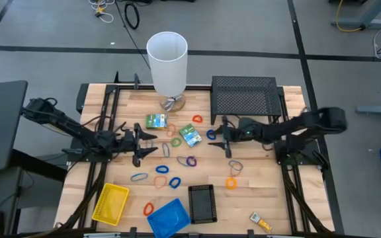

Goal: Pick & Place Office Desk Supplies
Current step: Put the yellow crayon box into the black bin

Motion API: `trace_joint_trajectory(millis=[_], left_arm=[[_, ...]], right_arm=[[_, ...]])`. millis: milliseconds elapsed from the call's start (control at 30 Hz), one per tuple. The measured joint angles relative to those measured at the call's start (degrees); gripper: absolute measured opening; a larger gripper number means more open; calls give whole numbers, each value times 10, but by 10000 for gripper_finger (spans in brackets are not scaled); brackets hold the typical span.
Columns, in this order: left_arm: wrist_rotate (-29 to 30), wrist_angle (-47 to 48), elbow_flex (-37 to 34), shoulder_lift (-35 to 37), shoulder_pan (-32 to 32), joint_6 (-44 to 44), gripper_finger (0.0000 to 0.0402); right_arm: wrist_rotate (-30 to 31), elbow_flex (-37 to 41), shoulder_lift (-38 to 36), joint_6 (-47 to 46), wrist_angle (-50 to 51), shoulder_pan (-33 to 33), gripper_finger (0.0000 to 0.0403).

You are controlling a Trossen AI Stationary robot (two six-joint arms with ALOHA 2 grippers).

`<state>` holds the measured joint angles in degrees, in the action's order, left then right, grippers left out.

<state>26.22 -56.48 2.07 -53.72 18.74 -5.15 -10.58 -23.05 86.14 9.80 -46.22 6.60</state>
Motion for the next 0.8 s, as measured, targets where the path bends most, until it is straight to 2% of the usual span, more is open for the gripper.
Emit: trace_joint_trajectory(millis=[133, 233, 300, 433, 500, 633, 800], left_arm=[[-7, -7, 0, -7, -1, 0, 246], [-18, -7, 0, -13, -1, 7, 246], [-22, -8, 0, -17, -1, 12, 246], [-24, -7, 13, -22, -1, 46, 246], [-32, -6, 21, -24, -1, 57, 246], [-42, 6, 29, -27, -1, 75, 246], [8, 3, 34, -27, -1, 142, 246]], right_arm=[[-16, -25, 76, -14, -17, -20, 189], [2, -37, 119, -5, -13, -54, 189], [61, -44, 133, 16, 4, -85, 189], [238, -67, 143, 94, 91, -154, 189], [291, -83, 144, 119, 124, -174, 189], [335, -114, 144, 144, 161, -177, 189], [339, -157, 144, 228, 202, -162, 189]])
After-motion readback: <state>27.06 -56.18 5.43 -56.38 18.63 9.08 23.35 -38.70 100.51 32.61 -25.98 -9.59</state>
